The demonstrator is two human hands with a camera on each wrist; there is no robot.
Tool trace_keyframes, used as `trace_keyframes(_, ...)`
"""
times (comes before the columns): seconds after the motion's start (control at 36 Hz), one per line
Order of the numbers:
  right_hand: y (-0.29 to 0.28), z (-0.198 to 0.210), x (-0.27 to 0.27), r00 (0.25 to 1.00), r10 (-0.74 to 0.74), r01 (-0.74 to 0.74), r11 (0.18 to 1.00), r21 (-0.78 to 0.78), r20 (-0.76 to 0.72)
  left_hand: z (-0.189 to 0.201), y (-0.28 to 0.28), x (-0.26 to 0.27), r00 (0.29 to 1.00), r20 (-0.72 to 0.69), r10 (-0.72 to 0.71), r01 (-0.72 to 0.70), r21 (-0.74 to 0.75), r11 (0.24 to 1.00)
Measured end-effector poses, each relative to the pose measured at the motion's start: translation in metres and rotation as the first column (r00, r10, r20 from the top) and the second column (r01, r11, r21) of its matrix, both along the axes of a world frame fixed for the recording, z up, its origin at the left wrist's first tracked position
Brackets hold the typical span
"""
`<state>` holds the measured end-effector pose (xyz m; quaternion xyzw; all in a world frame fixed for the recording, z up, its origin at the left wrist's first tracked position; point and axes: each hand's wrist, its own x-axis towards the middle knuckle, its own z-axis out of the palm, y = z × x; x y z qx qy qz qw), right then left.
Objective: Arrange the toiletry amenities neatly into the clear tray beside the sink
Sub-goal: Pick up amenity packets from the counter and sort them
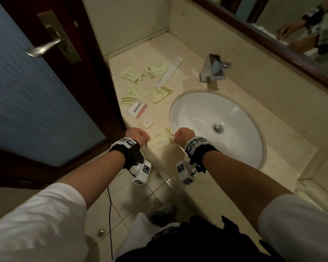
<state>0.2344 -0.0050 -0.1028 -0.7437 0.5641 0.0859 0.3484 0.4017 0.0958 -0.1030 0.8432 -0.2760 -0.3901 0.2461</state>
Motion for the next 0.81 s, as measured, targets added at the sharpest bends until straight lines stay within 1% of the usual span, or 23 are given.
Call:
trace_keyframes(0.08,-0.001,0.003,-0.006,0.999,-0.036,0.035,0.999,0.028,0.027,0.005,-0.005,-0.002,0.999,0.018,-0.05,0.05,0.032,0.998)
trace_keyframes(0.17,-0.003,0.002,-0.017,0.993,-0.099,0.094,0.993,0.071,0.07,0.009,-0.009,-0.004,0.996,0.038,-0.083,0.083,0.022,0.996)
trace_keyframes(0.31,0.0,0.007,-0.041,0.975,-0.179,0.169,0.982,0.086,0.131,0.014,-0.016,-0.011,0.989,-0.033,-0.144,0.142,-0.063,0.988)
trace_keyframes(0.42,0.002,0.014,-0.068,0.954,-0.228,0.205,0.97,0.132,0.196,0.02,-0.03,-0.028,0.977,-0.043,-0.21,0.205,-0.089,0.975)
trace_keyframes(0.5,0.001,0.018,-0.096,0.932,-0.276,0.241,0.956,0.167,0.233,0.025,-0.044,-0.05,0.966,-0.086,-0.246,0.235,-0.118,0.965)
trace_keyframes(0.58,0.002,0.023,-0.123,0.878,-0.393,0.338,0.914,0.226,0.275,0.03,-0.059,-0.076,0.947,-0.159,-0.278,0.257,-0.144,0.956)
trace_keyframes(0.67,0.004,0.03,-0.151,0.784,-0.528,0.451,0.846,0.283,0.328,0.034,-0.073,-0.104,0.917,-0.295,-0.267,0.222,-0.178,0.959)
trace_keyframes(0.69,0.005,0.033,-0.161,0.75,-0.565,0.484,0.823,0.297,0.343,0.035,-0.078,-0.115,0.907,-0.32,-0.274,0.226,-0.179,0.958)
trace_keyframes(0.75,0.009,0.039,-0.182,0.683,-0.627,0.545,0.779,0.31,0.375,0.037,-0.087,-0.137,0.89,-0.336,-0.309,0.256,-0.193,0.947)
trace_keyframes(0.81,0.015,0.044,-0.205,0.645,-0.656,0.585,0.754,0.299,0.391,0.039,-0.095,-0.162,0.869,-0.348,-0.351,0.291,-0.214,0.932)
